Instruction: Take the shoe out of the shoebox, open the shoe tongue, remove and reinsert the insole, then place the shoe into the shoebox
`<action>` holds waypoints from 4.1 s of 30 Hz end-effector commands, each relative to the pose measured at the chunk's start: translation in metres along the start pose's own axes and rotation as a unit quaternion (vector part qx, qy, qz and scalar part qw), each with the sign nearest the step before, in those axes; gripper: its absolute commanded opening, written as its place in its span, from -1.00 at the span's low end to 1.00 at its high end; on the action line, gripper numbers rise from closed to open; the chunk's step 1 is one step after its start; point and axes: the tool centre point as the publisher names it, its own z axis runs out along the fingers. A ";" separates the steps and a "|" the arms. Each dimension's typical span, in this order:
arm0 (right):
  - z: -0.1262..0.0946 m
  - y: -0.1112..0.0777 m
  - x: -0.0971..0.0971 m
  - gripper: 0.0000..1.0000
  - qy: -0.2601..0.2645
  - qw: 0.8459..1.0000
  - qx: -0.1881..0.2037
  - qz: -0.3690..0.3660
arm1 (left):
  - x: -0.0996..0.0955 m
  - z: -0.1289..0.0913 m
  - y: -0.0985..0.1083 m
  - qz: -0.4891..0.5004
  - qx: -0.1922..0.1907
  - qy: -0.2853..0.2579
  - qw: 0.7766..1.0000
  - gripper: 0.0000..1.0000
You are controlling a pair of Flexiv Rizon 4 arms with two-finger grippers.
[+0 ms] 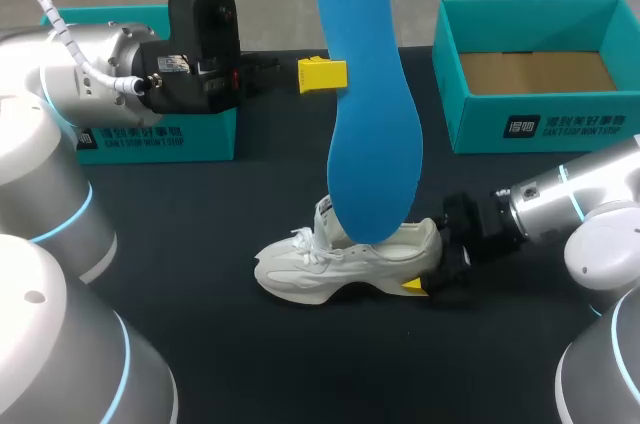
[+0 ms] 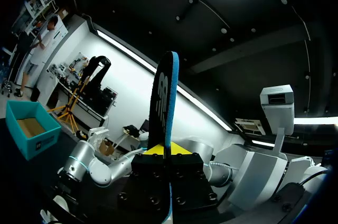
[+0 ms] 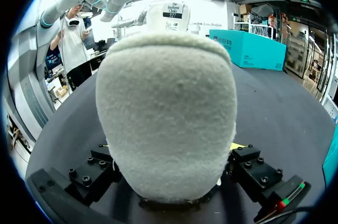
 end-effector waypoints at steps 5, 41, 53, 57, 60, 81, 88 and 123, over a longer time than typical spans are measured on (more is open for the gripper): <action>-0.019 0.000 0.003 1.00 -0.028 0.999 0.036 -0.001 | -0.001 0.001 0.001 0.000 0.001 0.001 1.000 -1.00; -0.071 0.050 0.008 1.00 -0.111 0.908 0.403 -0.021 | -0.001 0.001 0.001 0.000 0.001 0.001 1.000 -1.00; -0.069 0.056 0.008 1.00 -0.120 0.855 0.505 0.019 | -0.001 0.001 0.001 0.000 0.001 0.001 1.000 -1.00; -0.068 0.053 0.006 1.00 -0.128 0.838 0.530 0.022 | -0.001 0.001 0.001 0.000 0.001 0.001 1.000 -1.00; -0.069 0.052 0.006 1.00 -0.130 0.851 0.508 0.020 | -0.001 0.001 0.001 0.000 0.001 0.001 1.000 -1.00; -0.073 0.058 0.013 1.00 -0.116 0.865 0.489 0.009 | -0.001 0.001 0.001 0.000 0.001 0.001 1.000 -1.00; -0.073 0.070 0.020 1.00 -0.108 0.860 0.500 -0.008 | -0.001 0.001 0.001 0.000 0.001 0.001 1.000 -1.00; -0.029 0.105 -0.038 1.00 -0.116 0.847 0.515 -0.059 | -0.001 0.001 0.001 0.000 0.001 0.001 1.000 -1.00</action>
